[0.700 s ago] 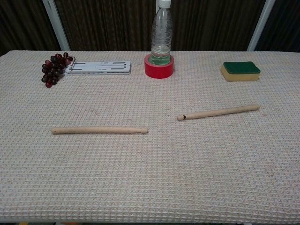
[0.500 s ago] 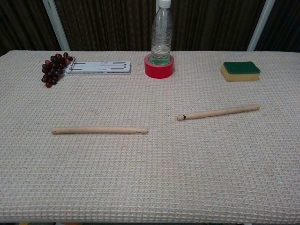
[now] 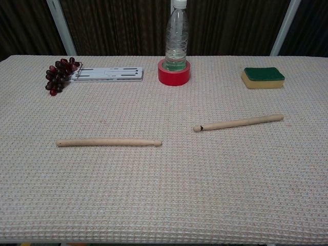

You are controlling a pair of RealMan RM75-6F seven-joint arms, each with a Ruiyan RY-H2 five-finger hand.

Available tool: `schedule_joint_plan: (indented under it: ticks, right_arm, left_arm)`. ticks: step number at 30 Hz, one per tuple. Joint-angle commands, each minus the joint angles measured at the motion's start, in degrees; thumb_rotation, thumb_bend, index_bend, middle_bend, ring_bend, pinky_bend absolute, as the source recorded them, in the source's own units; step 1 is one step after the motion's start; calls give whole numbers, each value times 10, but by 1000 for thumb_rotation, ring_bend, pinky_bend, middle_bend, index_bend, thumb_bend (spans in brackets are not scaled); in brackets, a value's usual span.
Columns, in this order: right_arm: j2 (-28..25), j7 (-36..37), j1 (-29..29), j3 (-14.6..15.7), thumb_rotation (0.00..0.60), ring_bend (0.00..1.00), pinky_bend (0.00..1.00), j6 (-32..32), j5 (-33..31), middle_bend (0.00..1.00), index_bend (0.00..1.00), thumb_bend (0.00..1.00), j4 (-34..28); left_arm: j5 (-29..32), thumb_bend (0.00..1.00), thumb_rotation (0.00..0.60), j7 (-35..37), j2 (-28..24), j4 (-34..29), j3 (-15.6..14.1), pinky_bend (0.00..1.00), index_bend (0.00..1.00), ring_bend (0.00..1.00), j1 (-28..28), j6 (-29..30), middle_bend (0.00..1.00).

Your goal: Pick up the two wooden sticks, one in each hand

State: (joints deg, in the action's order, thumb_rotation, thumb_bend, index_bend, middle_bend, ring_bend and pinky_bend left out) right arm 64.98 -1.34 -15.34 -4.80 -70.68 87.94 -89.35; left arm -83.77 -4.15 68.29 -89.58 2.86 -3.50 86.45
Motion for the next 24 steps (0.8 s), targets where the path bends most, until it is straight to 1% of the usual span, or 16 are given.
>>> schedule_joint_plan:
  ticks: [1,4,8,11,15,18,24]
  right_arm:
    - [50,8,-61,-16,600,30,148,75,-18,188,113,111,55]
    - [93,4,-95,-21,600,44,165,114,-23,223,161,116,98]
    - [154,-19,-137,-20,600,68,189,156,-23,257,211,120,161]
    - [194,-35,-162,-18,600,97,213,177,-21,297,267,120,206]
    - [240,-54,-183,-15,600,145,244,182,-16,358,340,119,259]
    - [266,-59,-189,-12,600,175,265,176,-14,392,372,127,287]
    - [293,-57,-195,-6,600,200,280,171,-17,419,428,165,330]
  left_arm:
    - [-3,127,600,0,-1,0,0,0,191,0,-2,-1,107]
    - [-3,126,600,0,-3,-1,0,0,191,0,-3,-3,107]
    - [0,127,600,2,-4,-2,0,0,191,0,-5,-9,107]
    - [1,127,600,4,-5,-1,0,0,191,0,-6,-11,107]
    - [5,127,600,9,-7,0,0,0,191,0,-5,-14,107]
    - [6,127,600,15,-7,1,-1,0,191,0,-3,-14,107]
    - [6,126,600,27,-6,8,-2,0,191,0,-2,-15,107]
